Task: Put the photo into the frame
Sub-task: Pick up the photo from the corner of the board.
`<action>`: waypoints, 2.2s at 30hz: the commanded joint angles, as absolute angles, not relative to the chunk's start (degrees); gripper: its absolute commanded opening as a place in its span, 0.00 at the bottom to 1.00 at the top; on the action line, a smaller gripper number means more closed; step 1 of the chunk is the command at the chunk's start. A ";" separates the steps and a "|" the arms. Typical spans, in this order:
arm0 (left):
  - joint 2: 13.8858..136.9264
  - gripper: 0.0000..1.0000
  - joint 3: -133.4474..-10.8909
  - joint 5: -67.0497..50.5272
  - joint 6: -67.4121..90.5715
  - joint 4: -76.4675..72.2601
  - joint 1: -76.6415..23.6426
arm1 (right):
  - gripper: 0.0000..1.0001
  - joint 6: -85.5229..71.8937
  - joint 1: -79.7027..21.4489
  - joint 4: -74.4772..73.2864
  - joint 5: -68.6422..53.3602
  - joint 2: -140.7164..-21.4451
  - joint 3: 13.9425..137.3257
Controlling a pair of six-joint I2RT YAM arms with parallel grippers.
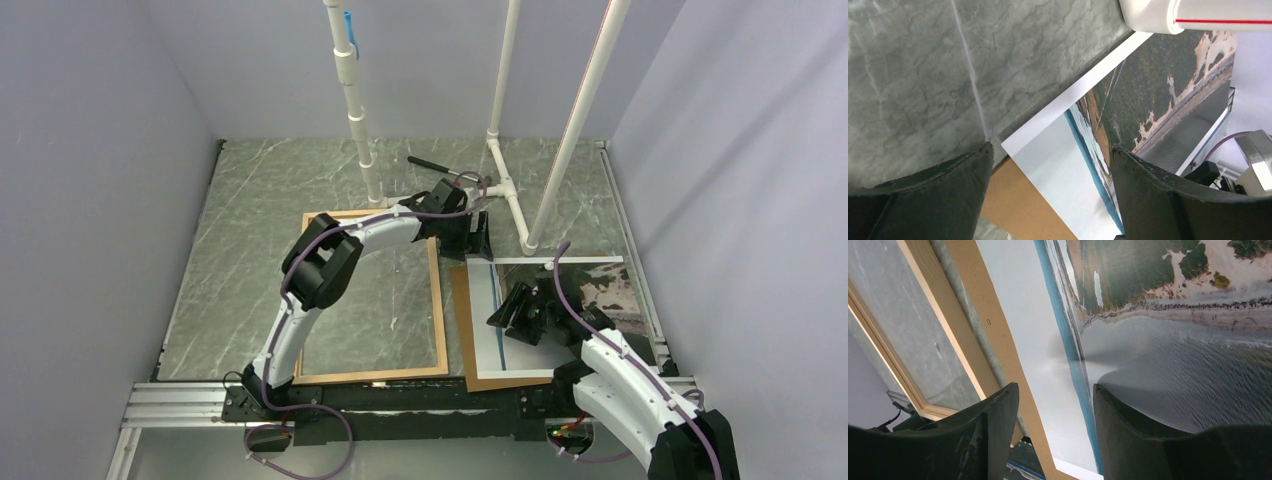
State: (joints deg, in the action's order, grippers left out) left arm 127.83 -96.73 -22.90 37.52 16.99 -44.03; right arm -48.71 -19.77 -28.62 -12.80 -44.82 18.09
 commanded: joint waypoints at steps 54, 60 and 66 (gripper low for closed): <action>120.67 0.57 -79.50 -28.05 43.05 -12.24 -46.01 | 0.58 -48.37 -19.87 -30.40 -15.95 -44.20 13.31; 120.63 0.28 -78.69 -27.37 42.64 -11.44 -46.20 | 0.59 -47.50 -19.86 -30.78 -16.40 -43.73 14.39; 118.08 0.00 -76.73 -26.17 42.54 -11.47 -46.17 | 0.62 -46.50 -19.86 -32.35 -17.25 -40.83 15.79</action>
State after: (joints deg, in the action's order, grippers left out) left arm 120.70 -77.97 -27.24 43.00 -10.61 -45.80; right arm -48.62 -19.68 -24.95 -17.89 -42.46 15.64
